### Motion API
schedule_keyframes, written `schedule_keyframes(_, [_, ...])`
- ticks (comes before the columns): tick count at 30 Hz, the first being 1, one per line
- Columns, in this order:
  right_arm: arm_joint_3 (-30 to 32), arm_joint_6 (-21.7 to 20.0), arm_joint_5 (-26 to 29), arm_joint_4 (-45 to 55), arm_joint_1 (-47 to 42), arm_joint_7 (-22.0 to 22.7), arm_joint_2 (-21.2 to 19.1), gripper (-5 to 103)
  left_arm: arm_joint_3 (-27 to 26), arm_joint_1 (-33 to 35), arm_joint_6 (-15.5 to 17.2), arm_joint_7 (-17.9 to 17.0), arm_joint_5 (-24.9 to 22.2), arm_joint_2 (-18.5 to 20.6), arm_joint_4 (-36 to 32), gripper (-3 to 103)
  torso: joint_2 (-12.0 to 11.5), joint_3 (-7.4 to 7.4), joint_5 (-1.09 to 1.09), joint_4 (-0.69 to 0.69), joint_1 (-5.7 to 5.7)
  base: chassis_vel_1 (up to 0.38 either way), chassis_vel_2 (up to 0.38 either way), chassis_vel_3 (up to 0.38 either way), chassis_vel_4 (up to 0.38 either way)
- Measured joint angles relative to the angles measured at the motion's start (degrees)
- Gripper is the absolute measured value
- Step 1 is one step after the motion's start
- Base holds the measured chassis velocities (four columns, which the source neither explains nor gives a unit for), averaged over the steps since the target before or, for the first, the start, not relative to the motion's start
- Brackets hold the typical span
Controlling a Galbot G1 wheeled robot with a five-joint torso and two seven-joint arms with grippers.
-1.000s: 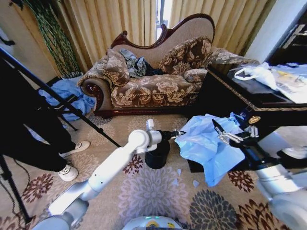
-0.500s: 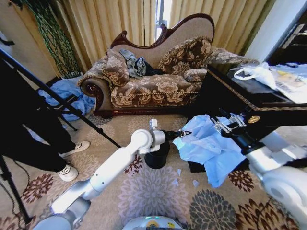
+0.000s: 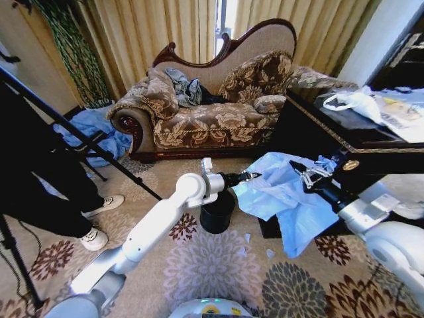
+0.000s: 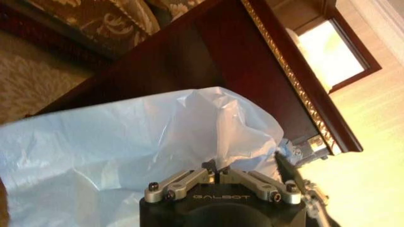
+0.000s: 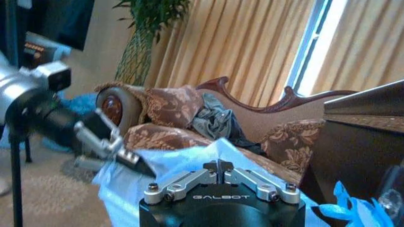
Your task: Place a garbage bag over the trash bin.
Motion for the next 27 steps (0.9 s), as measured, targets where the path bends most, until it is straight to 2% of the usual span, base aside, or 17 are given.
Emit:
schedule_keyframes(2, [-0.24, 0.01, -0.75, -0.63, 0.29, -0.33, -1.04, 0, -0.05, -0.03, 0.00, 0.00, -0.17, 0.05, -0.12, 0, 0.00, 0.00, 0.00, 0.00, 0.00, 0.000, 0.000, 0.000, 0.000])
schedule_keyframes(6, [-0.44, 0.01, -1.40, -2.52, 1.19, -0.94, -6.50, 0, 0.01, 0.46, 0.00, 0.00, -0.31, 0.05, -1.00, 0, 0.00, 0.00, 0.00, 0.01, 0.00, 0.000, 0.000, 0.000, 0.000])
schedule_keyframes(7, [-0.44, 0.01, -1.40, -2.52, 1.19, -0.94, -6.50, 0, 0.01, 0.46, 0.00, 0.00, -0.31, 0.05, -1.00, 0, 0.00, 0.00, 0.00, 0.01, 0.00, 0.000, 0.000, 0.000, 0.000])
schedule_keyframes(9, [-0.44, -0.16, -2.11, -3.84, 1.62, -2.09, -10.06, 0, -0.01, 1.02, 0.00, 0.02, -0.30, -0.12, -1.67, 0, 0.00, 0.00, -0.01, 0.02, 0.00, 0.000, 0.000, 0.000, 0.000])
schedule_keyframes(14, [-0.38, -0.81, -3.85, -5.17, 1.36, -4.36, -13.86, 0, -0.21, 1.41, 0.00, 0.12, -0.19, -0.27, -2.25, 0, 0.00, 0.00, 0.00, 0.02, 0.00, 0.000, 0.000, 0.000, 0.000])
schedule_keyframes(22, [0.09, -1.03, -5.76, -6.09, 0.54, -6.68, -15.15, 0, -1.28, 1.45, 0.01, 0.53, 0.00, -0.61, -2.28, 0, 0.00, 0.00, 0.00, 0.00, -0.01, 0.000, 0.000, 0.000, 0.000])
schedule_keyframes(27, [-1.11, -1.87, -6.83, -7.32, 0.66, -7.81, -17.36, 0, -1.55, 1.78, 0.09, 1.12, 0.11, 0.11, -3.31, 0, 0.00, 0.00, 0.00, 0.01, 0.00, 0.000, 0.000, 0.000, 0.000])
